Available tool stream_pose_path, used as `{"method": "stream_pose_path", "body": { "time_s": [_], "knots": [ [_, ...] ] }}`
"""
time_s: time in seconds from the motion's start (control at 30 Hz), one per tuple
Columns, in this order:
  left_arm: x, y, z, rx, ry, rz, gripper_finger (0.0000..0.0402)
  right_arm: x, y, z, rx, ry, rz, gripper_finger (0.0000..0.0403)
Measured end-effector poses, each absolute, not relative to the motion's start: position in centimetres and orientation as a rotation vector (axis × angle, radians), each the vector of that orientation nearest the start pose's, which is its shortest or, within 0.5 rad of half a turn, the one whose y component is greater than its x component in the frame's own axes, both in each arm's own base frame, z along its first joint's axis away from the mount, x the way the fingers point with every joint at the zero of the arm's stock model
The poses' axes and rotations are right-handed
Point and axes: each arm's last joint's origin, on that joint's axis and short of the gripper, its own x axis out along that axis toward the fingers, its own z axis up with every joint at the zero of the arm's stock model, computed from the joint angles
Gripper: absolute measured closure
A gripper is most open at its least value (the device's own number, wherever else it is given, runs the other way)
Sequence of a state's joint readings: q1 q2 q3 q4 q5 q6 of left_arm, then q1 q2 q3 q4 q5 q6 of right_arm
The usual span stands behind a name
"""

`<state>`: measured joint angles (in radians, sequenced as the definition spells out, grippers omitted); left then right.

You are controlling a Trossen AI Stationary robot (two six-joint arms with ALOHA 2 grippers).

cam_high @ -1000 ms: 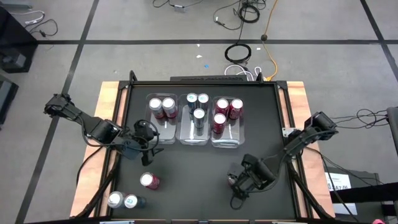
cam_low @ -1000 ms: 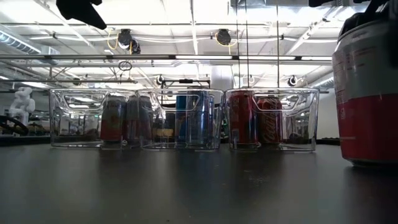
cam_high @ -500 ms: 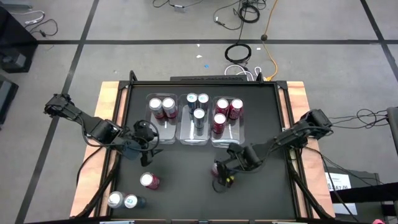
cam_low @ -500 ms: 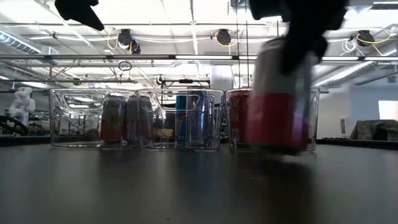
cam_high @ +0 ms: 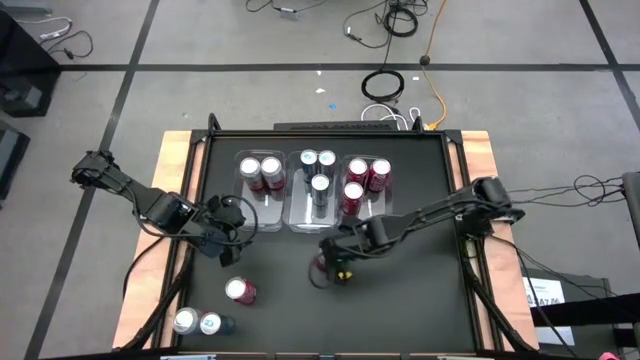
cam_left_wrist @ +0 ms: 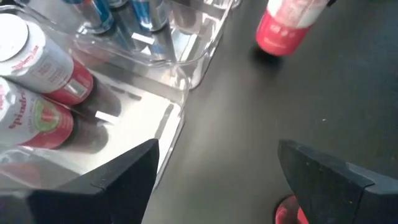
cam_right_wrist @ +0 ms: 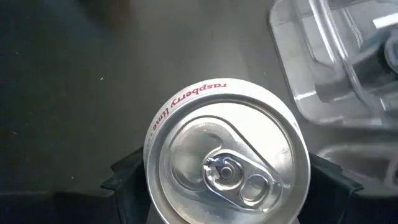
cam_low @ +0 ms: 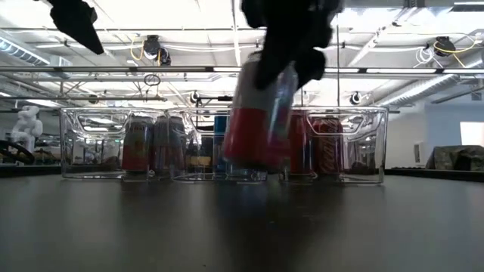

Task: Sort soda cans
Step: Put the pink soda into the left transparent bin

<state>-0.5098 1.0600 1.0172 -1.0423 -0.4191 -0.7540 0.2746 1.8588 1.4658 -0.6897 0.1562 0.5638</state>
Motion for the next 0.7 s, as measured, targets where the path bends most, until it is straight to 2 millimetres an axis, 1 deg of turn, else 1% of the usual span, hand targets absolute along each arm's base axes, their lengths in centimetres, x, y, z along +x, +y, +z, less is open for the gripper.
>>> {"method": "stream_pose_path", "body": {
  "time_s": [0.13, 0.3, 0.5, 0.6, 0.7],
  "knots": [
    [16.5, -7.9, 30.0, -0.209, 0.921, 0.278, 0.0065, 40.2, 9.6, 23.4, 0.229, 1.086, -0.185, 0.0118],
    [16.5, -7.9, 30.0, -0.210, 0.923, 0.276, 0.0065, 43.9, 8.9, 24.3, 0.197, 1.052, -0.144, 0.0118],
    [16.2, -8.0, 29.8, -0.236, 1.005, 0.214, 0.0065, 47.9, 8.1, 24.2, 0.188, 1.083, -0.117, 0.0117],
    [15.7, -7.9, 29.5, -0.240, 1.072, 0.209, 0.0065, 49.4, 7.9, 23.9, 0.184, 1.099, -0.112, 0.0117],
    [15.4, -7.8, 29.4, -0.242, 1.108, 0.218, 0.0065, 50.2, 7.9, 23.3, 0.185, 1.120, -0.120, 0.0117]
  ]
}}
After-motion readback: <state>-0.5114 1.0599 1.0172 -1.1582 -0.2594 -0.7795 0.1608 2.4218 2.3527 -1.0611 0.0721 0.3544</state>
